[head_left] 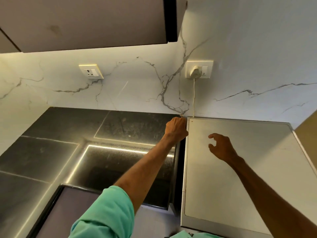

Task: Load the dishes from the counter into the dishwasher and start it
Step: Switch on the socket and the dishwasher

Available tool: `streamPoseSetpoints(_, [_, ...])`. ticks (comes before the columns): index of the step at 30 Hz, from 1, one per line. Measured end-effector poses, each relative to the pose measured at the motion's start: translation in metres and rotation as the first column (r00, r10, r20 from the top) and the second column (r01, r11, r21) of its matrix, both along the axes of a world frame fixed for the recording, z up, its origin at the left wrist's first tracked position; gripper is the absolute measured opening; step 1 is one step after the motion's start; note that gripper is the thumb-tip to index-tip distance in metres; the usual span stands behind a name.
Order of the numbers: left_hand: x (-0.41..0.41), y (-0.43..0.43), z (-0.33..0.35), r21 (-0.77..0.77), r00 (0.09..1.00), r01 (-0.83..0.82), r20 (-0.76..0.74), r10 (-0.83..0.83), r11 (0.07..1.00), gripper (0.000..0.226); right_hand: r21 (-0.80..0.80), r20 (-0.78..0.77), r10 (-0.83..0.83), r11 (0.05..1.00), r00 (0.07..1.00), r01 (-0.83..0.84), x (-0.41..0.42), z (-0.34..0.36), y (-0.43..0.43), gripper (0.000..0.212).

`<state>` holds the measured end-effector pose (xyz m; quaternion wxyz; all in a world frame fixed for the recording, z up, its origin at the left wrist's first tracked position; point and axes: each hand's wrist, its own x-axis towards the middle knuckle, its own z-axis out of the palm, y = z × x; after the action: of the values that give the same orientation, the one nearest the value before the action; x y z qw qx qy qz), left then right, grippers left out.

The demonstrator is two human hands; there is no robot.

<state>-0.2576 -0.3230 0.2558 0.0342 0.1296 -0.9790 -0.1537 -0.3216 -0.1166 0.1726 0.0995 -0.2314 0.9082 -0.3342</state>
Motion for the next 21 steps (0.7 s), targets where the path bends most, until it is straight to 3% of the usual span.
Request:
streamPoseSetpoints(12, [-0.018,-0.008,-0.004,0.040,0.997,-0.061,-0.035,0.062,0.997,0.008,0.027,-0.005,0.089,0.996,0.996,-0.088,-0.033,0.002,-0.024,0.042])
streamPoseSetpoints(21, [-0.053,-0.012,-0.007,-0.015,0.993,-0.104,-0.063,0.103,0.994,0.024,-0.014,0.046,0.096,0.995,0.994,-0.096,-0.052,0.002,-0.061,0.047])
